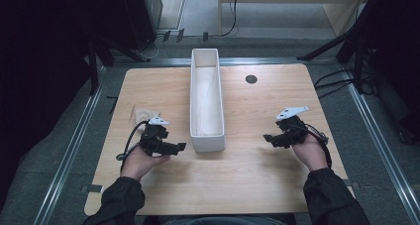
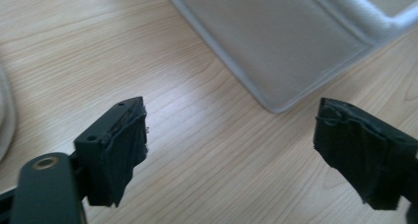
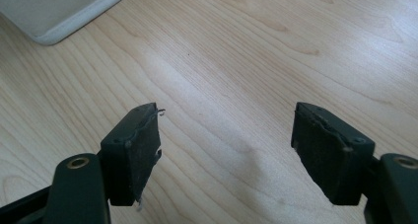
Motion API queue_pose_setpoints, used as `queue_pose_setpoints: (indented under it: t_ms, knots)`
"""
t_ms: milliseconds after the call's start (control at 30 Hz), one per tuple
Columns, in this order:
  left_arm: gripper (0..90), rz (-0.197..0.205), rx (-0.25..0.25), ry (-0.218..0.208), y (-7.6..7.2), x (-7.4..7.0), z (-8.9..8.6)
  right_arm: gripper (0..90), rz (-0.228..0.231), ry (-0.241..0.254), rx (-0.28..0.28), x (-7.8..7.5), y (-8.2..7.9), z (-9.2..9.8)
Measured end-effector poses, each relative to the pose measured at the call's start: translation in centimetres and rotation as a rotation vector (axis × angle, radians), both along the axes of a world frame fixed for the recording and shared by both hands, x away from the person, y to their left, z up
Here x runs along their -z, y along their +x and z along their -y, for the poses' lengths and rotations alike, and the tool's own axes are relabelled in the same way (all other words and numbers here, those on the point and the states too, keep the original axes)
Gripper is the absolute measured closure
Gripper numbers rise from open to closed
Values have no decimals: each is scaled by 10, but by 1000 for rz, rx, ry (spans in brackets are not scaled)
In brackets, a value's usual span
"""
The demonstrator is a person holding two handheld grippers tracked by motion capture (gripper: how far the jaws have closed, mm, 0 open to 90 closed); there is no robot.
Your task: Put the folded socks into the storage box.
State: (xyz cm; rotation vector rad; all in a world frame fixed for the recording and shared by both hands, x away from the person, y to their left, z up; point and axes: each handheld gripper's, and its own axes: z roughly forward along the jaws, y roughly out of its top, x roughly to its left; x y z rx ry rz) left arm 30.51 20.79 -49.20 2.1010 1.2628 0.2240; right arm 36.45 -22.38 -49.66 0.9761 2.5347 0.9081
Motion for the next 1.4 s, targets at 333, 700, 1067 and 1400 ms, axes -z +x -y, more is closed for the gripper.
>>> queue_pose_setpoints:
  t_ms: [333,700,1067,1400]
  knots:
    - [418,-30,-11,-4,-2,-2,-5,223,-14,-43,-15,1,-2,2]
    - [415,-47,0,-34,0,1,-2,213,-31,-17,-32,0,-3,2]
    - [423,-58,19,-34,0,3,-4,213,-34,-15,-37,1,-4,3]
    - [419,-54,-11,-38,1,1,-13,213,-35,-26,-44,2,-3,3]
